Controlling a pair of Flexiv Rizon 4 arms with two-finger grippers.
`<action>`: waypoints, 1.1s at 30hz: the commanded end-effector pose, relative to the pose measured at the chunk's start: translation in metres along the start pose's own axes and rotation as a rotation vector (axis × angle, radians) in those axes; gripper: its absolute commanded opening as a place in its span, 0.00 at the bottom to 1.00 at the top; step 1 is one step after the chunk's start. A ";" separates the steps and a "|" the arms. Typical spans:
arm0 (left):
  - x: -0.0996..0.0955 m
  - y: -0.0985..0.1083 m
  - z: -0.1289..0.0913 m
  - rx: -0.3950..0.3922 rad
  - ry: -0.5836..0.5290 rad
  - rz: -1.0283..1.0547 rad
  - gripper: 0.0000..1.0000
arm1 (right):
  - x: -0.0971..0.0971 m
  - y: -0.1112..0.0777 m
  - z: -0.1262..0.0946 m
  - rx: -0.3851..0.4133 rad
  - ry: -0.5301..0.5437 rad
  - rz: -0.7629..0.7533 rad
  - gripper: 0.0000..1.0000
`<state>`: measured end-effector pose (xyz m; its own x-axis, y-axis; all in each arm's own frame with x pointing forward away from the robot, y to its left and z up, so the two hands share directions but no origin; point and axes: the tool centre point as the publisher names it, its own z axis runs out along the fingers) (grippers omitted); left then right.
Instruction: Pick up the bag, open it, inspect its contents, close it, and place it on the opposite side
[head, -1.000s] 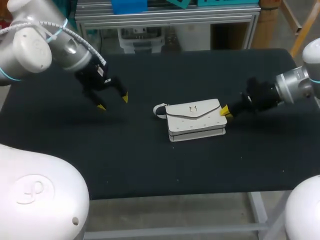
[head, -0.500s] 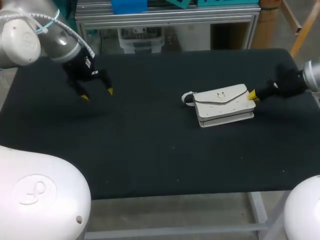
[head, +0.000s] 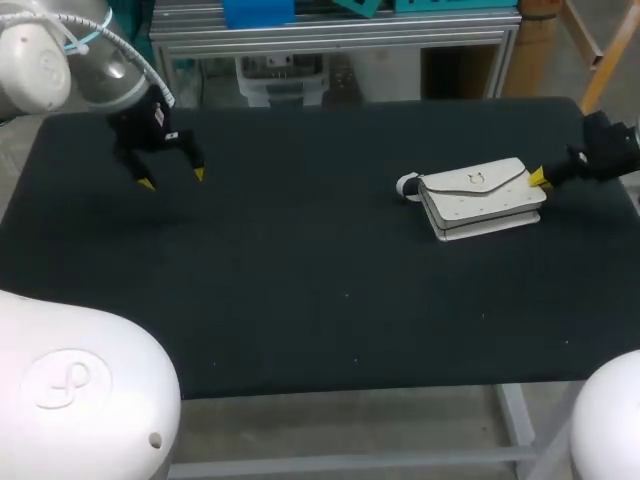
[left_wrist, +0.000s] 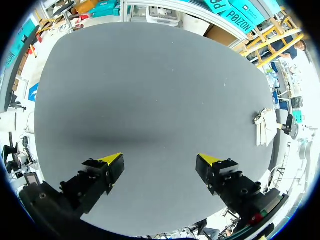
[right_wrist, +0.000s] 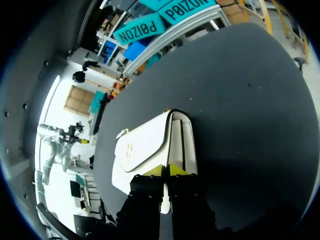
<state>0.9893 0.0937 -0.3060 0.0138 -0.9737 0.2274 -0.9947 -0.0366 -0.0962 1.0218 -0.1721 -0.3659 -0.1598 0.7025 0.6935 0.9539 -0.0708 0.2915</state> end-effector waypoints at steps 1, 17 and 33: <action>-0.003 -0.007 0.002 -0.022 -0.005 -0.005 1.00 | -0.013 0.022 -0.008 0.071 -0.022 0.010 0.00; 0.004 -0.011 0.011 -0.051 -0.024 -0.003 1.00 | -0.076 0.074 -0.049 -0.161 -0.111 0.111 0.00; 0.010 -0.018 0.019 -0.074 -0.034 -0.023 1.00 | -0.134 0.106 -0.089 -0.369 -0.187 0.220 0.00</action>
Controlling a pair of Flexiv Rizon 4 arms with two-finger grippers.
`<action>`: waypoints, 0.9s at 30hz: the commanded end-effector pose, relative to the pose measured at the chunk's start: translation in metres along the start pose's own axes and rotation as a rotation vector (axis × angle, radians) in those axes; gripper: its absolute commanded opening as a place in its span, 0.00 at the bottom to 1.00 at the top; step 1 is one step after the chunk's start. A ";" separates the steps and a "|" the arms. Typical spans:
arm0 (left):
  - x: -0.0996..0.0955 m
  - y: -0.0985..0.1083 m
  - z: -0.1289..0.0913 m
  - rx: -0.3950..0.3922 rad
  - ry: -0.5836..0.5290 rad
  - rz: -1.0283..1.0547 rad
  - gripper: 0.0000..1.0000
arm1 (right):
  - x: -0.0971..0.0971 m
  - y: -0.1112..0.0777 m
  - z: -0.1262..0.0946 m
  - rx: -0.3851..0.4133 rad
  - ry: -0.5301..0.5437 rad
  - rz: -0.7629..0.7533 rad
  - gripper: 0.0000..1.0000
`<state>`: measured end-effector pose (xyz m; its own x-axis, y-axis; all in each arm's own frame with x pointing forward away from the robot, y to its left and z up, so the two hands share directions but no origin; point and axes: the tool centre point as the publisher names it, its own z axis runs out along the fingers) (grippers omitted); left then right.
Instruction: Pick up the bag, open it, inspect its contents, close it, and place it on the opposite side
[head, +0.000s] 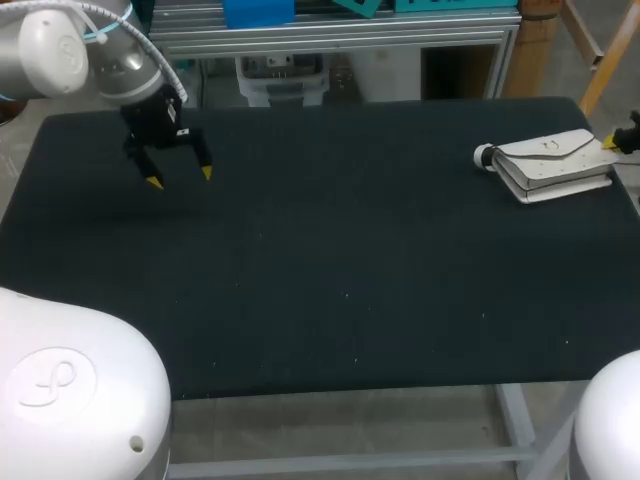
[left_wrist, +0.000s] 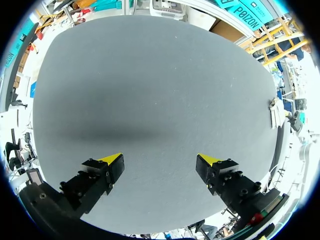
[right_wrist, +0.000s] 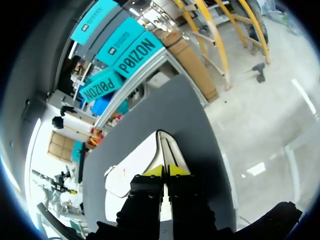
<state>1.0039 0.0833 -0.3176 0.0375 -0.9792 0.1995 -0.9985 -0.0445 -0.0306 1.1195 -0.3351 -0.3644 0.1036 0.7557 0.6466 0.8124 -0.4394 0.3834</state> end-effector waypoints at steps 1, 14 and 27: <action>0.003 -0.006 0.004 -0.014 -0.005 -0.002 1.00 | -0.003 -0.001 0.007 -0.027 -0.011 0.018 0.00; 0.004 -0.011 0.003 -0.022 -0.005 -0.008 1.00 | 0.008 0.000 0.029 -0.069 -0.051 0.015 0.00; 0.000 -0.003 0.000 -0.014 0.006 0.005 1.00 | 0.004 -0.005 0.006 -0.020 -0.042 0.076 1.00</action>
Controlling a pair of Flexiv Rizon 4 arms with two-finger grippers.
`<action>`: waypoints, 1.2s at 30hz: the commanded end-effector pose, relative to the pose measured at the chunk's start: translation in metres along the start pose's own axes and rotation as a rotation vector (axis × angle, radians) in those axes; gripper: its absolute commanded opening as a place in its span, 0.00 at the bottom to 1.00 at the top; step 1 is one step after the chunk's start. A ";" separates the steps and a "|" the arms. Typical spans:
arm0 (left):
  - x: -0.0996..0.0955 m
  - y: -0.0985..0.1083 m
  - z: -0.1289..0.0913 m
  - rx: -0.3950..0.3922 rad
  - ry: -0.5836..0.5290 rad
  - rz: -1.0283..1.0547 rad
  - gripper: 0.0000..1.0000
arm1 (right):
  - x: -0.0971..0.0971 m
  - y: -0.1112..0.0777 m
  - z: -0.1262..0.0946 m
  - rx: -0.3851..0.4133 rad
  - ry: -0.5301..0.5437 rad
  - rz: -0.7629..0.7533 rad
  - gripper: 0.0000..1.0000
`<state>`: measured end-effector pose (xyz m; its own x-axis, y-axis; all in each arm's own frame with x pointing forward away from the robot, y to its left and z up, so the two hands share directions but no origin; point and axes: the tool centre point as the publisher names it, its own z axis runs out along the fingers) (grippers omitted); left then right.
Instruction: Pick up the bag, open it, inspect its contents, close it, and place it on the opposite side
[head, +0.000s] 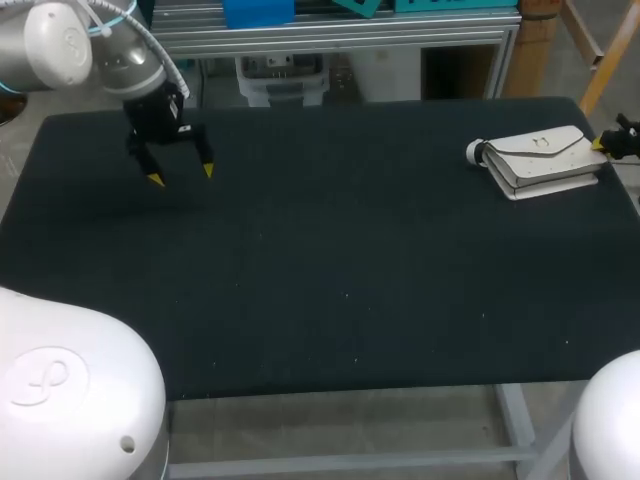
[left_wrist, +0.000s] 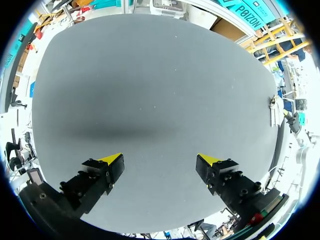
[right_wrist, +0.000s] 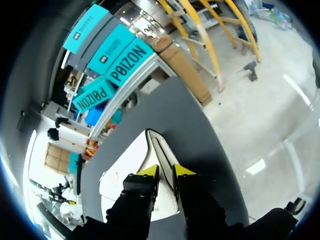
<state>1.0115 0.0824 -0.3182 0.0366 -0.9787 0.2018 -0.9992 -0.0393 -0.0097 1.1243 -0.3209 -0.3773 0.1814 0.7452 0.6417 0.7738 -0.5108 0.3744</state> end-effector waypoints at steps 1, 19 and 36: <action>0.000 0.006 -0.002 0.010 0.005 0.007 1.00 | 0.000 0.003 -0.015 0.038 0.005 0.012 1.00; 0.010 0.012 -0.002 0.016 0.013 0.047 1.00 | -0.001 -0.010 -0.027 0.278 0.116 0.069 1.00; 0.019 0.012 0.005 -0.010 0.002 0.052 1.00 | 0.003 0.015 -0.003 0.457 0.170 -0.010 0.65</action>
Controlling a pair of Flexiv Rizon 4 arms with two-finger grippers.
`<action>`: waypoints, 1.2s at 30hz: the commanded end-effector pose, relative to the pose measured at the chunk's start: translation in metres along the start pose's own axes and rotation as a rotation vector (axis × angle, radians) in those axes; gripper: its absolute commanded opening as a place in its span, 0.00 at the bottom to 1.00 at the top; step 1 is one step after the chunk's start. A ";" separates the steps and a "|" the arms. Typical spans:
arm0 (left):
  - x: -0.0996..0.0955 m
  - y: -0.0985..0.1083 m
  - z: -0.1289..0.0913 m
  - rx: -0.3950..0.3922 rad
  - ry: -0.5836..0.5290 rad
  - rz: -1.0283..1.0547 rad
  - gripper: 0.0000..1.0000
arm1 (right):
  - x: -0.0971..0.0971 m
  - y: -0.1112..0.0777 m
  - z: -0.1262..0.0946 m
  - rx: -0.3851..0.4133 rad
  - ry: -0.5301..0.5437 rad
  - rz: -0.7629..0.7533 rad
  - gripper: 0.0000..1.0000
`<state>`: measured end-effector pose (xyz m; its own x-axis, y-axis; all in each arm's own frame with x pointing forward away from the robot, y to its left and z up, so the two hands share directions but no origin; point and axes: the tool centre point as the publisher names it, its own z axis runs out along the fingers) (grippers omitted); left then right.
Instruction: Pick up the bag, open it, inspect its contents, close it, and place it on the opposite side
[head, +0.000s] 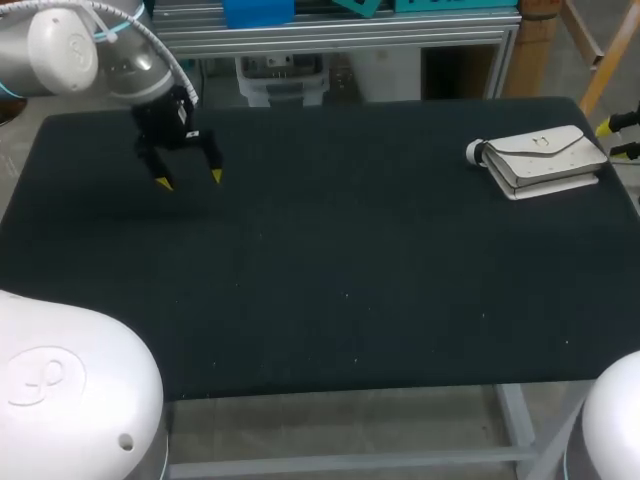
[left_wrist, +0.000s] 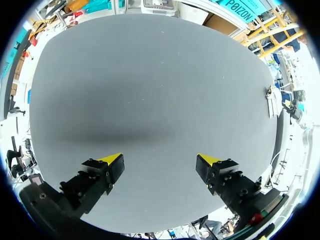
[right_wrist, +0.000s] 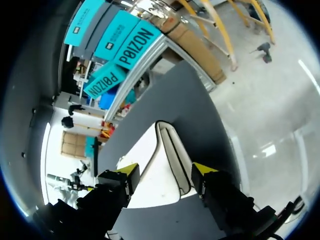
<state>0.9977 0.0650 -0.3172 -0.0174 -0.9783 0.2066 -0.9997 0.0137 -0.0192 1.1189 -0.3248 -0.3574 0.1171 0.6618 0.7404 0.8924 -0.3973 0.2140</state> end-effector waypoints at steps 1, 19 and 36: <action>0.002 -0.003 0.004 -0.011 -0.005 -0.003 1.00 | -0.007 0.014 0.014 0.239 0.037 -0.014 0.62; -0.003 -0.006 0.008 -0.036 0.006 -0.004 1.00 | 0.000 -0.011 0.033 0.223 0.051 -0.044 0.00; -0.011 -0.004 0.012 -0.056 0.011 -0.005 1.00 | 0.004 -0.001 0.023 -0.227 -0.025 0.033 0.00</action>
<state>0.9998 0.0728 -0.3297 -0.0115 -0.9768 0.2140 -0.9993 0.0187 0.0319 1.1375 -0.3217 -0.3742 0.1327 0.6331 0.7626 0.9043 -0.3923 0.1683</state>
